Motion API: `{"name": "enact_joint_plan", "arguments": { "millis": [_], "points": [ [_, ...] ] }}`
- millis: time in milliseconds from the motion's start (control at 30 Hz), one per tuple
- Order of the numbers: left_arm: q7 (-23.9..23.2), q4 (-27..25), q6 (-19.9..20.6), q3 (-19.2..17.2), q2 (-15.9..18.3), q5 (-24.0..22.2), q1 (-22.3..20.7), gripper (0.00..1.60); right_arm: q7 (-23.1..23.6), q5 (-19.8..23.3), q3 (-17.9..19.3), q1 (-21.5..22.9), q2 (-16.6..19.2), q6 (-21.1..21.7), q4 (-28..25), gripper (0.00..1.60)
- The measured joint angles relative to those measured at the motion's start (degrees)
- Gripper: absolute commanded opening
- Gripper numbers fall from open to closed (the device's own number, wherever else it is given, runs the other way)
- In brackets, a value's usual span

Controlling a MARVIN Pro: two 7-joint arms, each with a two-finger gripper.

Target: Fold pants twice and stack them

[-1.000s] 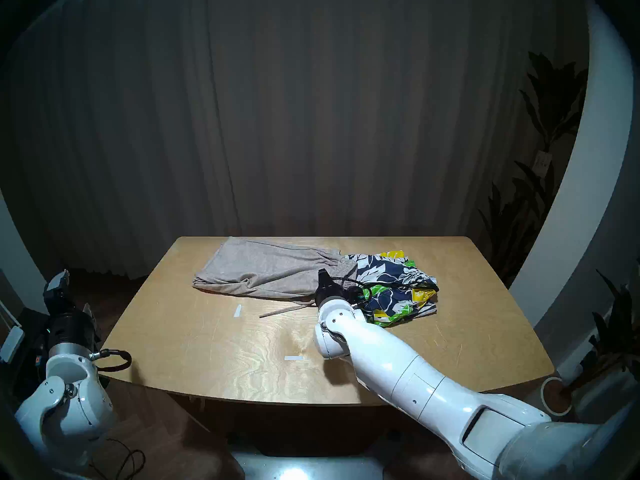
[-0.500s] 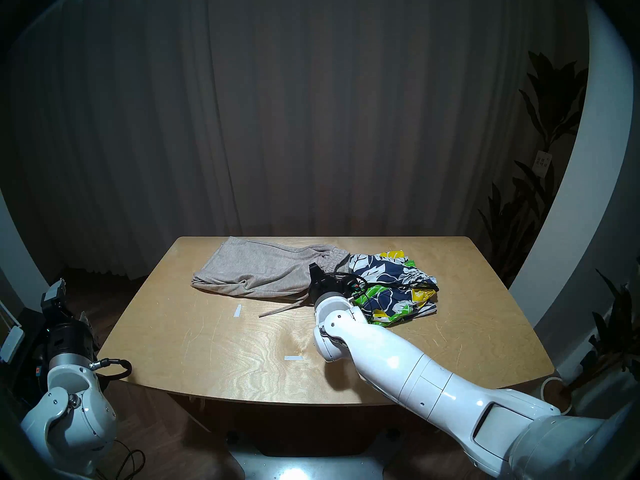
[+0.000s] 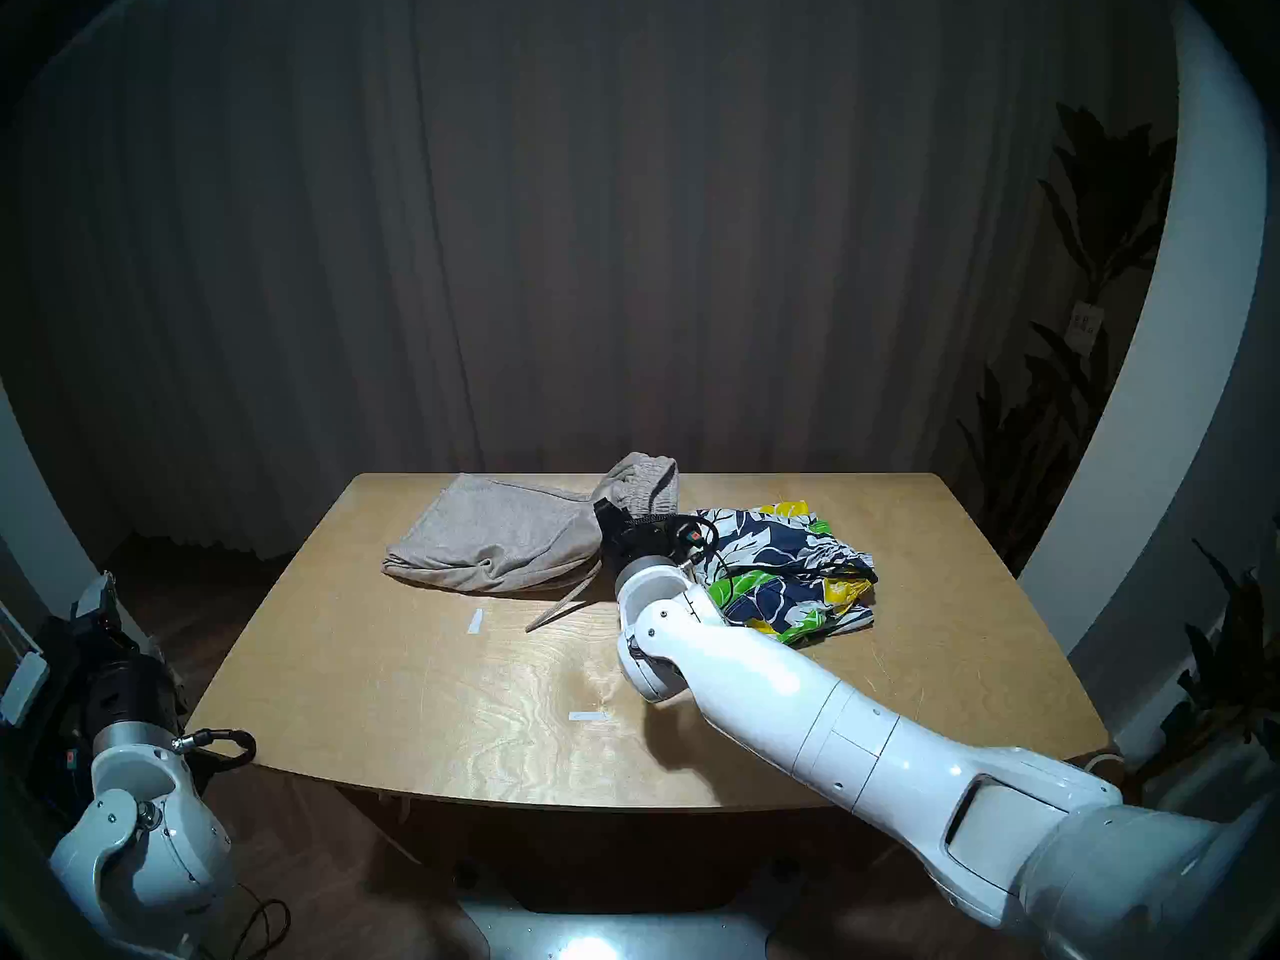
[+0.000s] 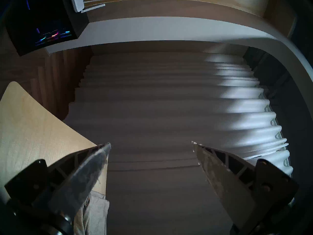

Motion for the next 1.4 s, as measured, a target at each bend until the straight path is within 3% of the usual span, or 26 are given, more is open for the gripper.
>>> {"name": "enact_joint_plan", "arguments": {
  "millis": [633,1400],
  "points": [
    [0.0,0.0,0.0,-4.7,-6.3,-0.3,4.3,1.60,-1.6,-5.4,-8.0,9.1,-9.8,4.7,12.4,0.00],
    [0.2,0.0,0.0,-9.6,-13.4,-3.6,9.2,1.60,-3.3,-8.1,-17.4,17.1,-21.7,11.0,27.1,0.00]
  ]
}}
